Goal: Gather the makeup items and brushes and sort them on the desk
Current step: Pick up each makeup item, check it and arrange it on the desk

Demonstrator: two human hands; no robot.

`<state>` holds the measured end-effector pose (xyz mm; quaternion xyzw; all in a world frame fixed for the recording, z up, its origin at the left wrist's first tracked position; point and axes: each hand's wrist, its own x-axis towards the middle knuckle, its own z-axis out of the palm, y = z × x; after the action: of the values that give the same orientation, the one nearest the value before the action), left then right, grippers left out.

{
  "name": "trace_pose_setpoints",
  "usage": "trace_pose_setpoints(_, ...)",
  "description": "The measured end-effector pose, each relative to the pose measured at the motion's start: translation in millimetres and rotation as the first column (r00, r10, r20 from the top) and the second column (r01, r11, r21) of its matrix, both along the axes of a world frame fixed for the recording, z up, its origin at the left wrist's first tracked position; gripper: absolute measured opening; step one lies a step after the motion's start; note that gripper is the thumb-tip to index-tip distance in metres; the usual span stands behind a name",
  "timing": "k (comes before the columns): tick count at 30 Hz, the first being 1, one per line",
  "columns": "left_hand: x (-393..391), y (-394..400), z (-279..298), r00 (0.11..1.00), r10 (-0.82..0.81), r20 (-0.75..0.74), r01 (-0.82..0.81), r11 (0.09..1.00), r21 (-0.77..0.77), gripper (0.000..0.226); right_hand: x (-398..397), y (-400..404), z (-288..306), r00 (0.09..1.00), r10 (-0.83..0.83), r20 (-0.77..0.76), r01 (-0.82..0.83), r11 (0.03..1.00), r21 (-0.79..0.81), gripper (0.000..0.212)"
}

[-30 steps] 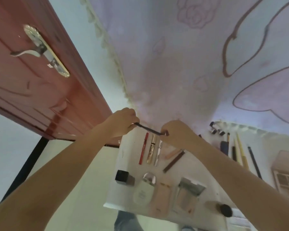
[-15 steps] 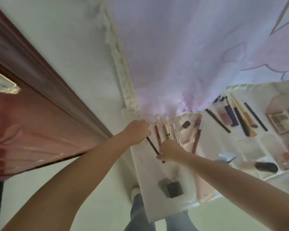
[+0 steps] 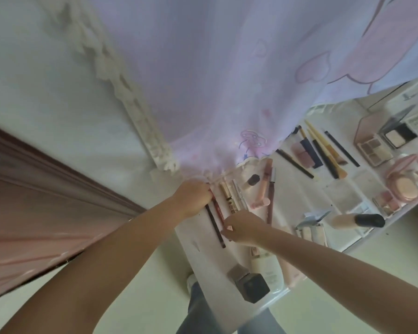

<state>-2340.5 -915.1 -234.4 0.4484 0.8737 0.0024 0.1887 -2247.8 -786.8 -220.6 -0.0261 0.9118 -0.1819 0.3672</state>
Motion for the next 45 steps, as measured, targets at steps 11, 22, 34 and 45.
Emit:
trace_pose_setpoints(11,8.6,18.4,30.0,0.965,-0.166,-0.205,0.189,0.977,0.099,0.030,10.6,108.0,71.7,0.987,0.048,-0.151,-0.010,0.970,0.244,0.030)
trace_pose_setpoints(22,3.8,164.4,79.5,0.947,0.275,-0.167,-0.280,0.960,-0.011,0.031,-67.2,192.7,4.5,0.988,0.090,-0.123,-0.029,0.903,0.428,0.036)
trace_pose_setpoints(34,20.8,182.9,69.8,0.702,0.703,0.112,-0.708,0.706,0.007,0.036,-66.2,223.1,13.3,0.988,0.018,-0.153,0.009,0.985,0.173,0.036)
trace_pose_setpoints(45,19.2,216.2,104.1,0.816,0.470,0.335,-0.526,0.845,0.095,0.052,-52.5,282.2,108.2,0.965,-0.040,-0.261,0.043,0.999,0.009,0.030)
